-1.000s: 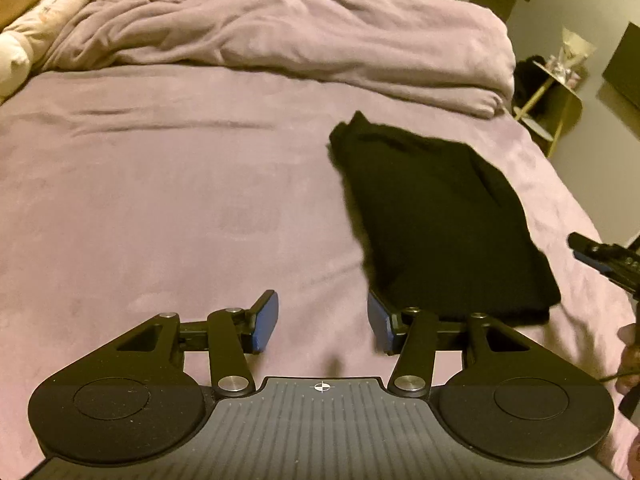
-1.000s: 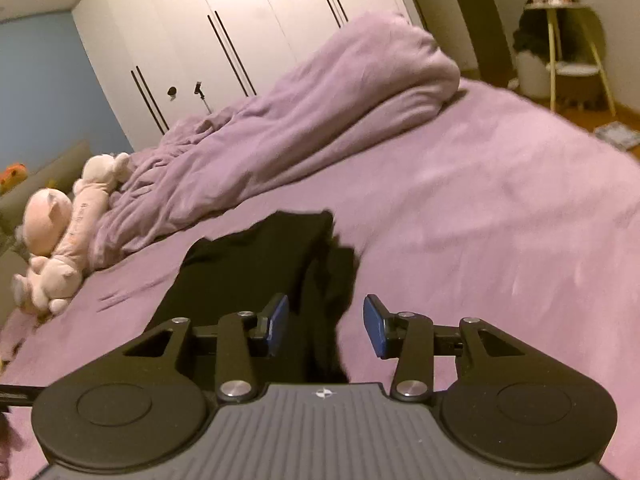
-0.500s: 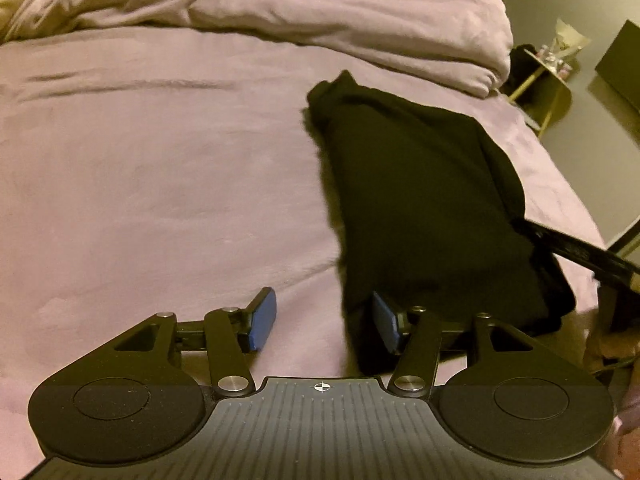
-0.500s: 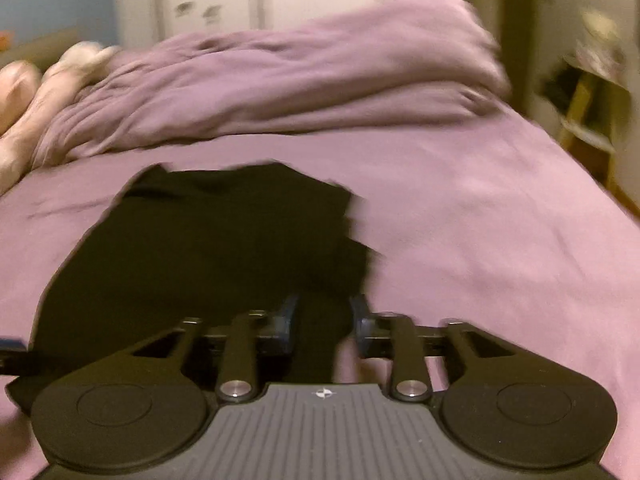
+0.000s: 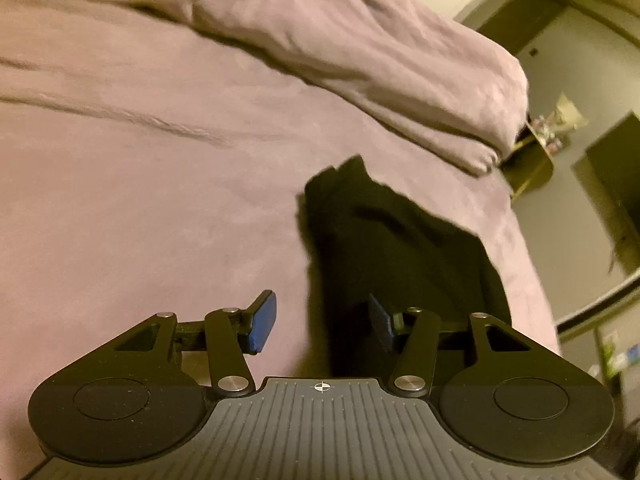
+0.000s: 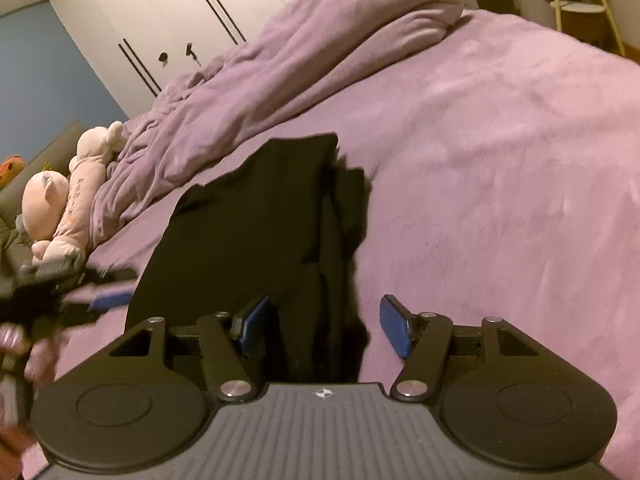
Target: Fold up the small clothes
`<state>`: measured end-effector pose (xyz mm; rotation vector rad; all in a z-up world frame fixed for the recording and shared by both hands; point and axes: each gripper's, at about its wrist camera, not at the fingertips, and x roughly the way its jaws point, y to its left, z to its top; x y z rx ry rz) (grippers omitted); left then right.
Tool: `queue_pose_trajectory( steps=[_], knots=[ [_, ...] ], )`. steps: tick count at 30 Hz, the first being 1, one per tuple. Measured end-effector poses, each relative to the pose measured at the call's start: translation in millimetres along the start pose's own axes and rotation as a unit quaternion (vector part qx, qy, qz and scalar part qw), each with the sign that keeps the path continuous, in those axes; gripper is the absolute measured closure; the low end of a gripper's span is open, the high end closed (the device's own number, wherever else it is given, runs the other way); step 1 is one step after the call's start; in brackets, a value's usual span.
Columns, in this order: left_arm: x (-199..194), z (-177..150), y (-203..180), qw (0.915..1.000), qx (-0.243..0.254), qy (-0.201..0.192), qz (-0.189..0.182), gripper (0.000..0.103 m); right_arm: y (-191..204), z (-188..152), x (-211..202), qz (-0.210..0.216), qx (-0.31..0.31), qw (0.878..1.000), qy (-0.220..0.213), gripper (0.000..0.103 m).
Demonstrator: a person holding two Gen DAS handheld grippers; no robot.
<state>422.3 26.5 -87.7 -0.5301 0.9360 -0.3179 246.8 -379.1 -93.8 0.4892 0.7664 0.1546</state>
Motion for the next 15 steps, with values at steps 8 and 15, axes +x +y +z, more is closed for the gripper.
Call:
queue_pose_trajectory(
  steps=[8, 15],
  knots=[
    [38, 39, -2, 0.9969, -0.053, -0.057, 0.015, 0.072, 5, -7, 4, -0.004, -0.033, 0.999, 0.006, 0.046],
    [7, 22, -12, 0.9994, 0.004, -0.033, -0.011, 0.051, -5, -4, 0, 0.024, -0.018, 1.0, 0.01, 0.044]
  ],
)
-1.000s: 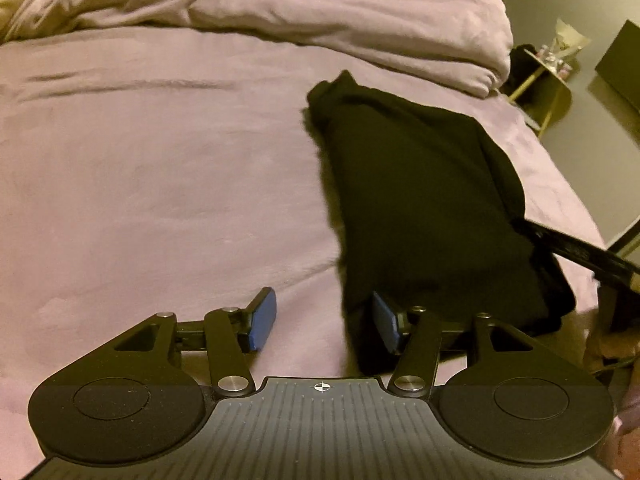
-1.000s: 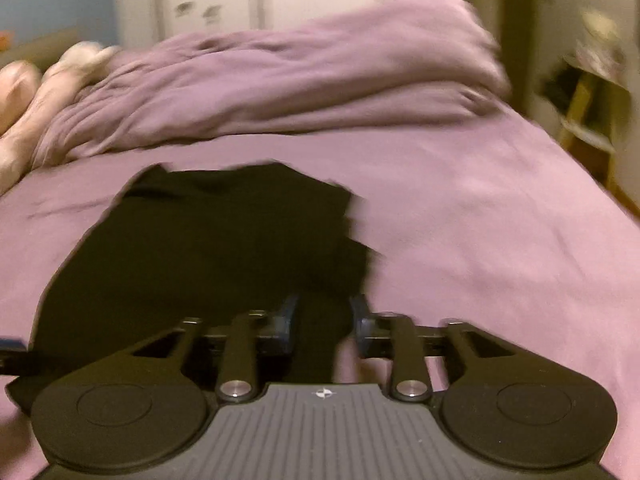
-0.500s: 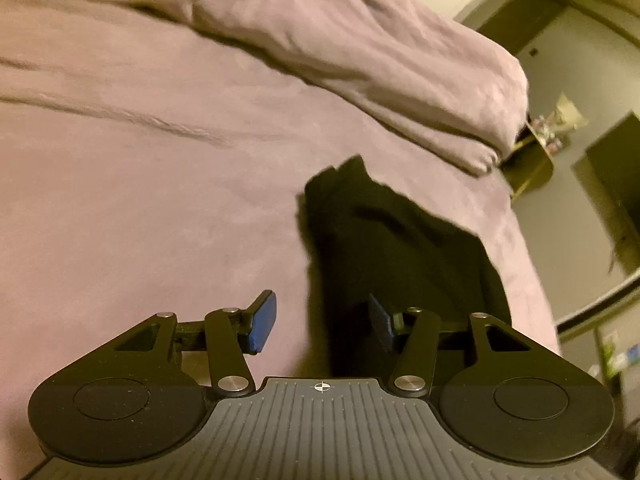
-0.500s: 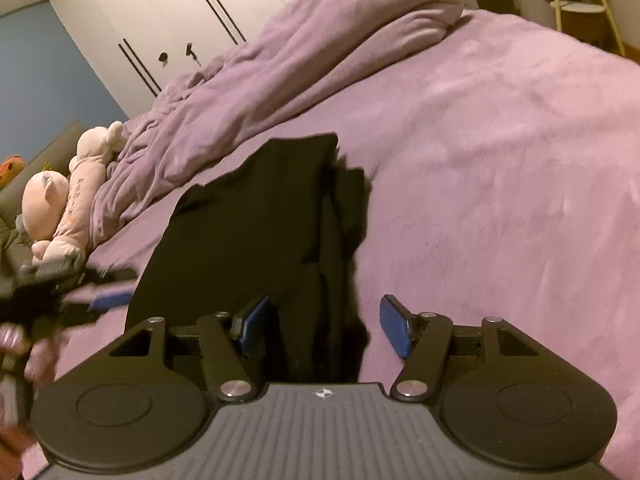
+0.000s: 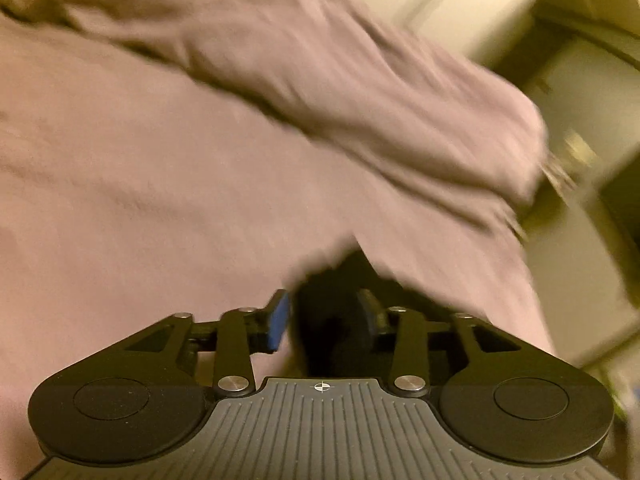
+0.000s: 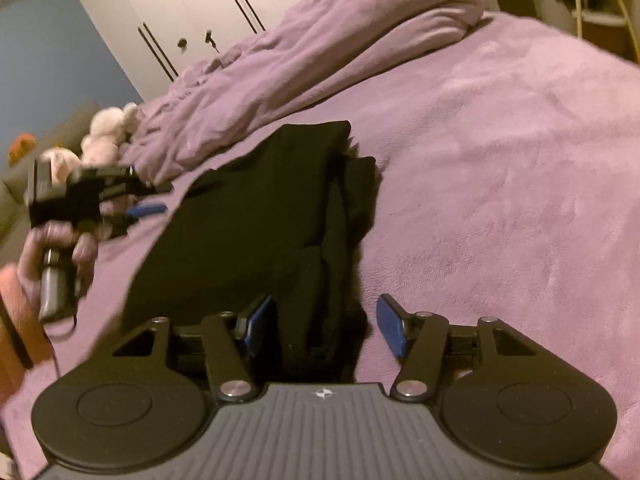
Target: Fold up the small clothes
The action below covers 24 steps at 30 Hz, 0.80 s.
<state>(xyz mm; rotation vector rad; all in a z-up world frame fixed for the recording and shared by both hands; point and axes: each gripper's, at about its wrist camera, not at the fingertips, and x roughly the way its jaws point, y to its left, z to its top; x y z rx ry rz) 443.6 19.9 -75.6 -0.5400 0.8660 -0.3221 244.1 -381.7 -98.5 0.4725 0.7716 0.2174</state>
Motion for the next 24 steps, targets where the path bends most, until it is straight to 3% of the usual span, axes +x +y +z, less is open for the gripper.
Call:
queue_pose_trajectory(
  steps=[3, 6, 11, 14, 17, 18, 22, 24],
  knots=[
    [-12, -29, 3, 0.9973, 0.006, 0.062, -0.038, 0.047, -16, 3, -2, 0.034, 0.053, 0.998, 0.001, 0.043],
    [-10, -51, 8, 0.9941, -0.006, 0.092, -0.058, 0.046, -26, 9, -2, 0.058, 0.089, 0.994, -0.001, 0.043],
    [8, -57, 14, 0.9884, -0.08, 0.088, -0.094, 0.053, -35, 22, 21, 0.098, 0.131, 0.986, 0.02, 0.042],
    [11, -57, 6, 0.9918, -0.055, 0.081, -0.082, 0.068, -29, 26, 32, 0.109, 0.119, 0.986, 0.031, 0.044],
    [4, -53, 4, 0.9922, -0.05, 0.072, -0.088, 0.077, -24, 25, 45, 0.097, 0.12, 0.987, 0.043, 0.072],
    [-2, -51, 2, 0.9926, -0.047, 0.067, -0.09, 0.078, -24, 25, 47, 0.101, 0.13, 0.985, 0.048, 0.075],
    [-49, -44, -9, 0.9944, -0.016, 0.046, -0.094, 0.078, -18, 20, 41, 0.158, 0.19, 0.967, 0.063, 0.078],
    [-83, -48, -5, 0.996, -0.001, 0.044, -0.078, 0.078, -1, 9, 38, 0.182, 0.194, 0.96, 0.087, 0.078]
  ],
)
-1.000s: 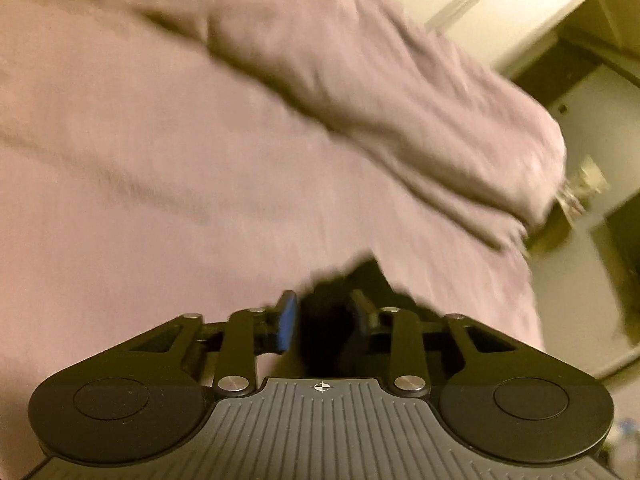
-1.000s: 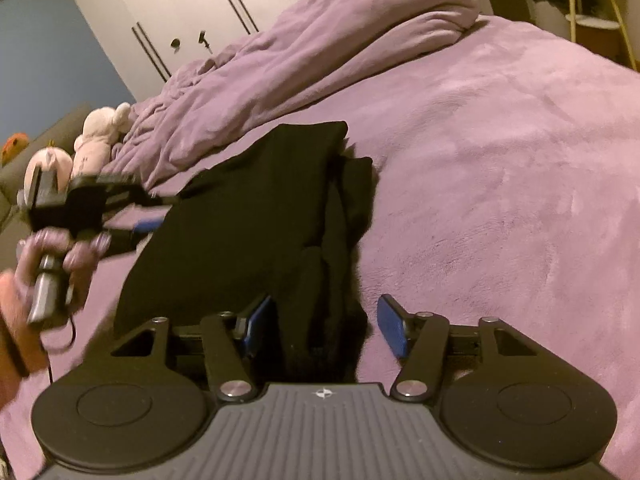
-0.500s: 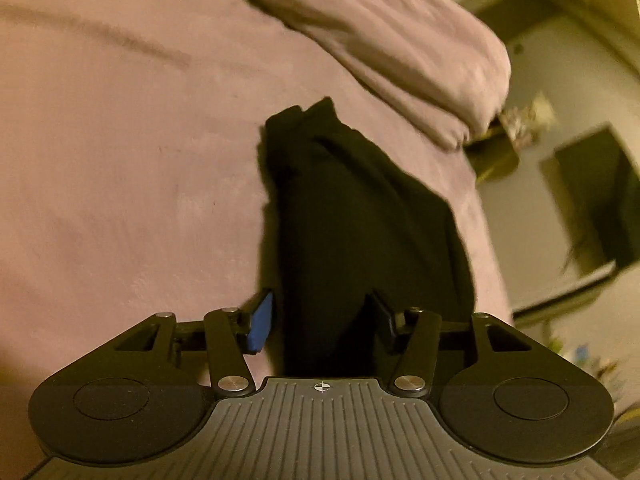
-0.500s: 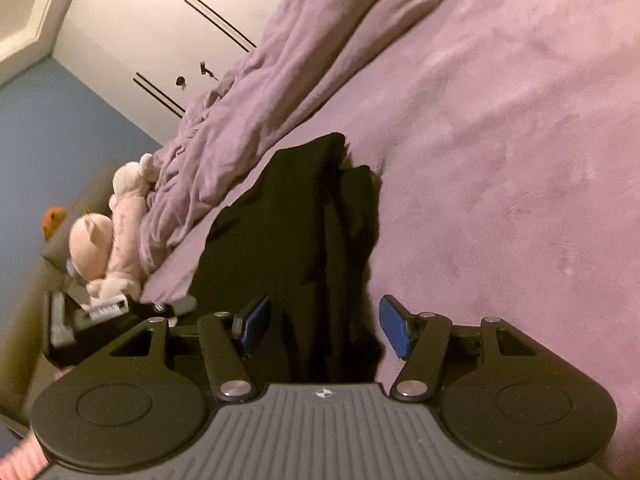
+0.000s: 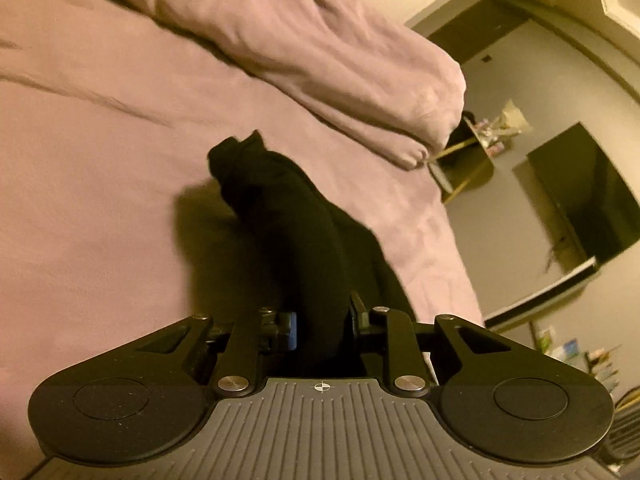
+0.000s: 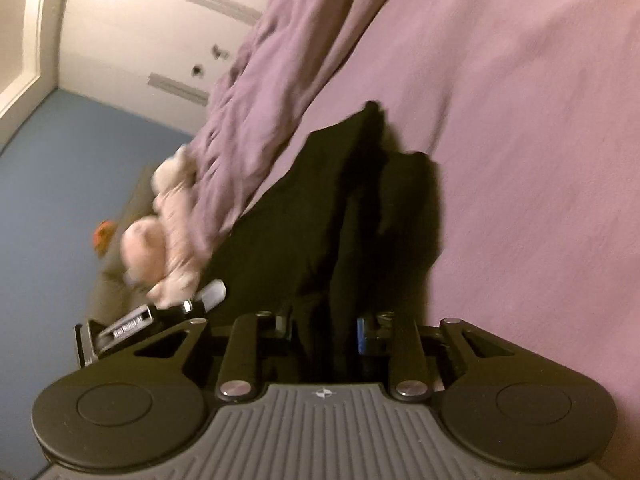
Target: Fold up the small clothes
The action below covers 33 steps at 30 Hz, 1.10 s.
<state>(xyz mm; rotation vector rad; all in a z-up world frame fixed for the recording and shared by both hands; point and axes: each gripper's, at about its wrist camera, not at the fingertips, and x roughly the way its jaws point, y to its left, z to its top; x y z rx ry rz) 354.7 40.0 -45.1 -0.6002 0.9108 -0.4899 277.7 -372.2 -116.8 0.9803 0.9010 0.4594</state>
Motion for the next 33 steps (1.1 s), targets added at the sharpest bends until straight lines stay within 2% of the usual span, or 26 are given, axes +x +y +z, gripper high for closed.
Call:
queue_pose_trajectory(
  steps=[2, 4, 5, 6, 7, 8, 10, 12, 14, 16, 20, 23, 26, 27, 28, 30, 31, 33],
  knots=[
    [-31, -13, 3, 0.9993, 0.024, 0.001, 0.03, 0.076, 13, -25, 6, 0.008, -0.003, 0.999, 0.037, 0.078],
    [-51, -33, 15, 0.9966, 0.026, 0.016, 0.076, 0.072, 29, -57, 14, 0.0, -0.04, 0.996, 0.079, 0.077],
    [-59, -43, 24, 0.994, 0.025, 0.028, 0.103, 0.067, 36, -70, 16, -0.01, -0.058, 0.994, 0.092, 0.072],
    [-66, -51, 30, 0.9904, 0.027, 0.03, 0.132, 0.066, 43, -81, 17, -0.029, -0.082, 0.992, 0.095, 0.068],
    [-75, -59, 35, 0.9877, 0.035, 0.023, 0.151, 0.066, 52, -89, 14, -0.053, -0.11, 0.989, 0.086, 0.067],
    [-84, -65, 39, 0.9867, 0.04, 0.014, 0.157, 0.058, 61, -91, 8, -0.063, -0.129, 0.987, 0.069, 0.063],
    [-96, -68, 39, 0.9885, 0.033, 0.003, 0.147, 0.056, 77, -89, -7, -0.082, -0.15, 0.985, 0.021, 0.054],
    [-100, -64, 31, 0.9884, 0.052, -0.02, 0.141, 0.056, 100, -83, -19, -0.112, -0.193, 0.974, -0.037, 0.051],
    [-91, -55, 17, 0.9854, 0.082, -0.047, 0.142, 0.056, 122, -76, -17, -0.128, -0.219, 0.964, -0.073, 0.05],
    [-79, -49, 11, 0.9841, 0.09, -0.067, 0.137, 0.052, 138, -68, 1, -0.123, -0.231, 0.962, -0.074, 0.051],
    [-30, -28, 11, 0.9701, 0.085, -0.108, 0.2, 0.051, 161, -71, 66, -0.172, -0.297, 0.937, -0.065, 0.063],
    [5, -13, 25, 0.9592, 0.072, -0.118, 0.247, 0.051, 154, -70, 109, -0.205, -0.31, 0.927, -0.05, 0.065],
    [26, -10, 46, 0.9557, 0.047, -0.119, 0.265, 0.041, 139, -71, 127, -0.258, -0.339, 0.901, -0.075, 0.065],
    [27, -12, 55, 0.9579, 0.035, -0.122, 0.258, 0.033, 131, -67, 128, -0.269, -0.33, 0.901, -0.088, 0.065],
    [29, -12, 61, 0.9596, 0.019, -0.125, 0.251, 0.031, 120, -62, 124, -0.266, -0.312, 0.907, -0.097, 0.065],
    [21, -13, 68, 0.963, -0.008, -0.134, 0.233, 0.031, 103, -52, 117, -0.236, -0.264, 0.93, -0.102, 0.065],
    [16, -14, 68, 0.9637, -0.013, -0.132, 0.231, 0.031, 104, -53, 114, -0.234, -0.264, 0.93, -0.105, 0.065],
    [4, -21, 65, 0.9662, -0.013, -0.121, 0.227, 0.031, 113, -60, 107, -0.252, -0.286, 0.918, -0.113, 0.062]
  ],
)
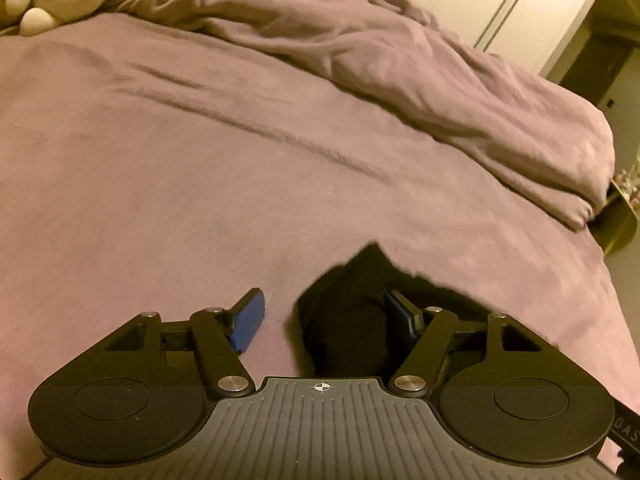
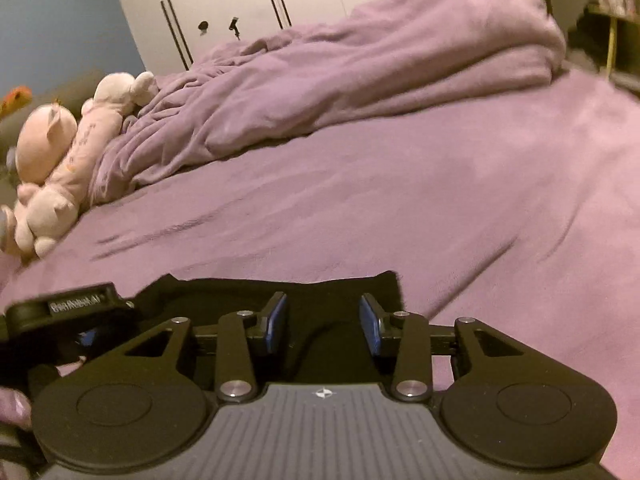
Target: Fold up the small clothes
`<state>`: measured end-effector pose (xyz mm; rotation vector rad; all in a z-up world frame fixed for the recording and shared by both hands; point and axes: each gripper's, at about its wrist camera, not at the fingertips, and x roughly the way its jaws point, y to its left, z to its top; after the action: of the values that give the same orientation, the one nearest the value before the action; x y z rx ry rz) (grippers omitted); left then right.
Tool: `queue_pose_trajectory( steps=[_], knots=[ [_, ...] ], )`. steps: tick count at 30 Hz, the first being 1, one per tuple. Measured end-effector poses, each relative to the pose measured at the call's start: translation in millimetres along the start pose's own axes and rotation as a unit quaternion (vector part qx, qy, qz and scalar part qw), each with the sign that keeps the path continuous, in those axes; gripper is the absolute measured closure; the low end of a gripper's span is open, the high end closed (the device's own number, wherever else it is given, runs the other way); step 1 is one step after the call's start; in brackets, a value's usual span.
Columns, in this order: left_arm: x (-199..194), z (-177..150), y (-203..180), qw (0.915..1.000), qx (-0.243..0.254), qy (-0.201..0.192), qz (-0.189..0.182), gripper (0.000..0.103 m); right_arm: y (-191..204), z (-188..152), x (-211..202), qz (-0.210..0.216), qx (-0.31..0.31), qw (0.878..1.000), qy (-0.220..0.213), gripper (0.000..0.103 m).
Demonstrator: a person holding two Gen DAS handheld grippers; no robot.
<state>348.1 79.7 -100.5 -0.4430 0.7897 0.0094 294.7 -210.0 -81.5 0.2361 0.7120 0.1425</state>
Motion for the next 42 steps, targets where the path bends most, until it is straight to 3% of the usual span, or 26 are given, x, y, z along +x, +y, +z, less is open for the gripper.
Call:
queue_pose_trajectory(
  steps=[1, 4, 9, 14, 17, 21, 23, 26, 29, 36, 42],
  knots=[
    [-10, -4, 2, 1.0, 0.004, 0.002, -0.005, 0.031, 2, -2, -10, -0.007, -0.009, 1.0, -0.002, 0.06],
    [-51, -27, 13, 0.9993, 0.01, 0.017, -0.031, 0.032, -4, -22, -55, 0.028, -0.008, 0.999, 0.017, 0.06],
    [-102, -73, 29, 0.9977, 0.002, 0.05, -0.046, 0.032, 1, -89, -135, 0.048, -0.017, 0.996, 0.067, 0.059],
    [-131, -106, 12, 0.9926, 0.105, 0.061, -0.004, 0.032, 4, -118, -174, 0.015, -0.013, 0.993, 0.117, 0.059],
    [-145, -116, 6, 0.9882, 0.128, 0.084, 0.008, 0.034, 10, -122, -185, 0.011, -0.025, 0.99, 0.14, 0.059],
    [-166, -119, 15, 0.9927, 0.055, 0.107, 0.004, 0.034, 13, -115, -198, 0.011, 0.003, 0.992, 0.129, 0.053],
    [-177, -119, 16, 0.9935, 0.043, 0.105, 0.009, 0.033, 18, -113, -199, 0.001, 0.009, 0.991, 0.134, 0.053],
    [-194, -123, 12, 0.9931, 0.058, 0.097, 0.03, 0.024, 33, -119, -195, -0.029, -0.009, 0.986, 0.163, 0.048],
    [-204, -125, 6, 0.9913, 0.081, 0.089, 0.052, 0.017, 49, -128, -200, -0.043, -0.028, 0.983, 0.179, 0.027],
    [-218, -130, 2, 0.9853, 0.111, 0.104, 0.077, 0.011, 68, -129, -204, -0.053, -0.039, 0.979, 0.191, 0.004],
    [-216, -118, -6, 0.9833, 0.116, 0.11, 0.086, 0.011, 75, -110, -192, -0.094, -0.027, 0.97, 0.222, 0.004]
  ],
)
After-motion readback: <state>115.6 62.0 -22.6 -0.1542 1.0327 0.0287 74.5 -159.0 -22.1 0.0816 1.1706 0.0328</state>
